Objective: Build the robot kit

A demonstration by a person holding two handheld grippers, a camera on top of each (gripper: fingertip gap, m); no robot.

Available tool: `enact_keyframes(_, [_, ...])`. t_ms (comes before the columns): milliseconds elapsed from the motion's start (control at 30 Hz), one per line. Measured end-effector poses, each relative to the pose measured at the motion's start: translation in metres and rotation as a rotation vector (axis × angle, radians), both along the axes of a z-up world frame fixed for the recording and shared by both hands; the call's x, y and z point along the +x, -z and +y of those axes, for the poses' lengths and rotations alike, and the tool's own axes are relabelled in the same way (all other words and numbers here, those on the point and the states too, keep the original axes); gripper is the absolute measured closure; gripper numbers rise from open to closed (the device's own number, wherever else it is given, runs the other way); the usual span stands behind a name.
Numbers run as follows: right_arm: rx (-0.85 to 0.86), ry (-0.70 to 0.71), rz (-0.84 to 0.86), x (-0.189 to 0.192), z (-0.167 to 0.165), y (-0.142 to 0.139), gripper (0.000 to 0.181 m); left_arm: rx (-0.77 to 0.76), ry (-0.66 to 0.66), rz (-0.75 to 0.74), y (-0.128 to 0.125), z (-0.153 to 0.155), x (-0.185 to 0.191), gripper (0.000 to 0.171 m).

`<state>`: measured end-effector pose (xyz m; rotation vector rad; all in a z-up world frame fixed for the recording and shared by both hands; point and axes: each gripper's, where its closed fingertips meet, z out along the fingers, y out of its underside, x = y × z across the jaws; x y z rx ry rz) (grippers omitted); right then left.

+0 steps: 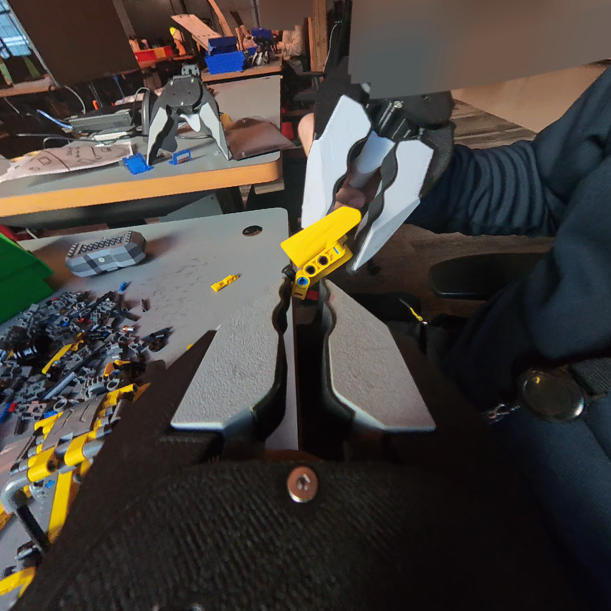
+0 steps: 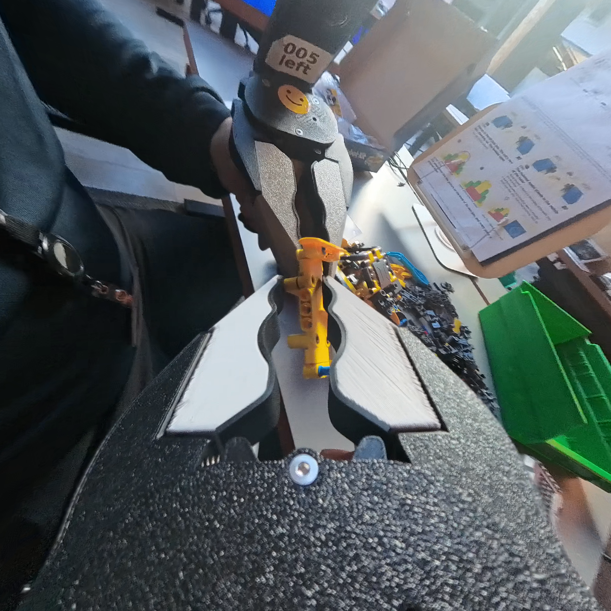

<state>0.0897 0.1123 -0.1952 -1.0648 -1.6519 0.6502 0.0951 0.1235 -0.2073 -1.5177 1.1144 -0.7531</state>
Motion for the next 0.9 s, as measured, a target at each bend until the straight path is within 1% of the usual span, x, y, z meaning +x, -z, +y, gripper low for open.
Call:
enact_keyframes(33, [0.027, 0.016, -0.006, 0.000, 0.002, 0.001, 0.160, -0.023, -0.010, -0.009, 0.002, 0.002, -0.001, 0.158])
enact_keyframes(100, [0.113, 0.049, -0.018, 0.000, 0.006, 0.001, 0.161, -0.096, -0.019, -0.053, 0.003, 0.004, -0.002, 0.157])
enact_keyframes(133, [0.157, 0.062, -0.026, 0.000, 0.007, 0.001, 0.164, -0.137, -0.016, -0.065, 0.004, 0.003, -0.002, 0.158])
enact_keyframes(200, [0.222, 0.080, -0.048, -0.001, 0.008, 0.002, 0.164, -0.180, -0.019, -0.070, 0.006, 0.003, -0.002, 0.157])
enact_keyframes(300, [0.234, 0.088, -0.058, -0.002, 0.009, 0.004, 0.164, -0.217, -0.025, -0.074, 0.008, 0.003, -0.003, 0.157])
enact_keyframes(367, [0.207, 0.081, -0.040, -0.002, 0.007, 0.002, 0.164, -0.229, -0.016, -0.094, 0.006, 0.001, -0.003, 0.157])
enact_keyframes(500, [0.135, 0.100, 0.017, -0.004, 0.008, -0.007, 0.165, -0.216, 0.015, -0.216, -0.010, -0.004, -0.005, 0.156])
enact_keyframes(533, [0.114, 0.104, 0.017, -0.004, 0.009, -0.007, 0.165, -0.207, 0.031, -0.223, -0.012, -0.006, -0.004, 0.145])
enact_keyframes(600, [0.044, 0.096, 0.022, -0.005, 0.009, -0.007, 0.165, -0.202, 0.061, -0.203, -0.011, -0.010, -0.001, 0.134])
enact_keyframes(667, [-0.025, 0.085, 0.029, -0.003, 0.009, -0.009, 0.165, -0.157, 0.068, -0.186, -0.011, -0.010, 0.001, 0.133])
enact_keyframes(733, [-0.100, 0.052, 0.057, -0.002, 0.005, -0.014, 0.165, -0.111, 0.074, -0.207, -0.018, -0.009, 0.002, 0.125])
enact_keyframes(767, [-0.131, 0.035, 0.071, -0.002, 0.002, -0.016, 0.165, -0.095, 0.059, -0.209, -0.020, -0.006, 0.001, 0.124])
enact_keyframes(833, [-0.152, 0.023, 0.093, 0.000, -0.001, -0.021, 0.164, -0.089, 0.026, -0.197, -0.018, 0.003, -0.001, 0.114])
enact_keyframes(900, [-0.161, 0.021, 0.104, 0.000, 0.000, -0.023, 0.165, -0.093, 0.126, -0.245, -0.025, -0.010, 0.003, 0.116])
